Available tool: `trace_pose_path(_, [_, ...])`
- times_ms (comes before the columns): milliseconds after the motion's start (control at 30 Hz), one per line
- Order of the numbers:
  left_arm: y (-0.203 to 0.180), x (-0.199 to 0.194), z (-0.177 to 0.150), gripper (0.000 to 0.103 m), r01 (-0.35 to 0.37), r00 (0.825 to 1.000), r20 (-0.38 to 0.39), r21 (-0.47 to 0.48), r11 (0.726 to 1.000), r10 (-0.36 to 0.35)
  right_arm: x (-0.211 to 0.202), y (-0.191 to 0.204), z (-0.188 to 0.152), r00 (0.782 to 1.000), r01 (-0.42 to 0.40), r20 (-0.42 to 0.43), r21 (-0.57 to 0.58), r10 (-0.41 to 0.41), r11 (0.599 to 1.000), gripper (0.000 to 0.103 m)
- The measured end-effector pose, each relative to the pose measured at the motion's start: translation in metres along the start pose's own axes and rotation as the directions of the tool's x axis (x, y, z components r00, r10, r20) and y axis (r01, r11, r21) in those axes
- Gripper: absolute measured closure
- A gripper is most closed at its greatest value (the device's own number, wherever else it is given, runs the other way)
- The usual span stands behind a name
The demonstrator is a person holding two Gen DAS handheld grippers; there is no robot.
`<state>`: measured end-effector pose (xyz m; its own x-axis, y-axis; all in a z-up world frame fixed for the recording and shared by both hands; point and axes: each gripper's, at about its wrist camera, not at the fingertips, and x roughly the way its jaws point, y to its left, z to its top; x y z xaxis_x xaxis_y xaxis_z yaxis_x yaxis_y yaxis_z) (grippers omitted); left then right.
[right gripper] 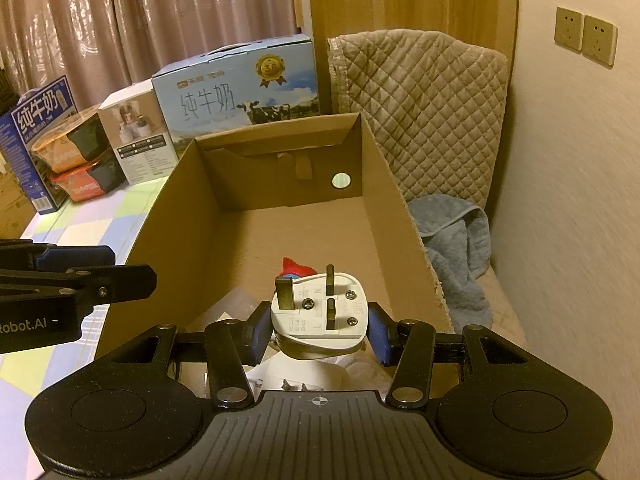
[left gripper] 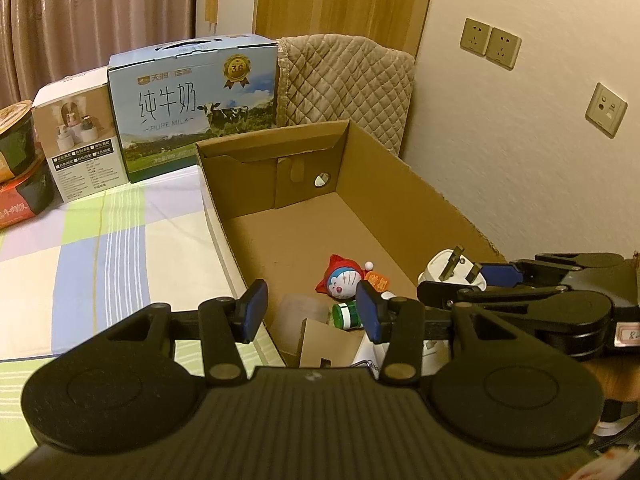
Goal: Organize rigid objects
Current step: 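Open the right gripper to drop the three-pin plug into the box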
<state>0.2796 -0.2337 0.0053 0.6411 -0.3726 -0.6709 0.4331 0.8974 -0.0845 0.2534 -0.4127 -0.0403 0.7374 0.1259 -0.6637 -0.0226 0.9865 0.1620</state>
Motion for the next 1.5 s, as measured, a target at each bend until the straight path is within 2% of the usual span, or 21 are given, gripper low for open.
trace_pose_path(567, [0.000,-0.006,0.001,0.059,-0.003,1.000,0.018,-0.010,1.000,0.003,0.003,0.006,0.003,1.000,-0.020,0.006,-0.006,0.020,1.000,0.056])
trace_pose_path(600, [0.000,-0.007,0.001,0.057,-0.005,1.000,0.020,-0.012,1.000,0.005,0.002,0.007,0.003,1.000,-0.028,0.014,-0.011,0.028,1.000,0.055])
trace_pose_path(633, [0.001,-0.009,0.000,0.057,-0.007,1.000,0.022,-0.015,1.000,0.007,0.001,0.007,0.002,0.999,-0.028,0.031,-0.022,0.029,0.999,0.046])
trace_pose_path(700, [0.002,-0.012,0.000,0.056,-0.007,1.000,0.027,-0.022,1.000,0.008,-0.004,0.008,0.003,0.997,-0.018,0.069,-0.029,0.020,0.999,0.037])
trace_pose_path(967, [0.016,-0.029,-0.008,0.042,-0.009,0.999,0.042,-0.084,0.996,0.012,-0.023,0.000,0.005,0.994,-0.016,0.106,0.025,0.013,1.000,0.037])
trace_pose_path(1133, [0.019,-0.044,-0.018,0.025,-0.019,0.999,0.046,-0.105,0.994,0.024,-0.039,-0.001,-0.003,0.996,-0.018,0.088,0.031,0.015,0.999,0.036])
trace_pose_path(1200, [0.020,-0.051,-0.023,0.021,-0.028,0.998,0.049,-0.116,0.993,0.034,-0.046,0.000,-0.007,0.997,-0.017,0.080,0.031,0.015,0.999,0.035])
trace_pose_path(1400, [0.016,-0.077,-0.035,0.002,-0.062,0.995,0.073,-0.129,0.990,0.071,-0.068,0.008,-0.021,0.997,-0.032,0.066,0.038,0.029,0.999,0.030])
trace_pose_path(1500, [0.012,-0.091,-0.043,0.001,-0.076,0.994,0.069,-0.128,0.989,0.086,-0.080,0.011,-0.027,0.998,-0.040,0.058,0.045,0.038,0.998,0.027])
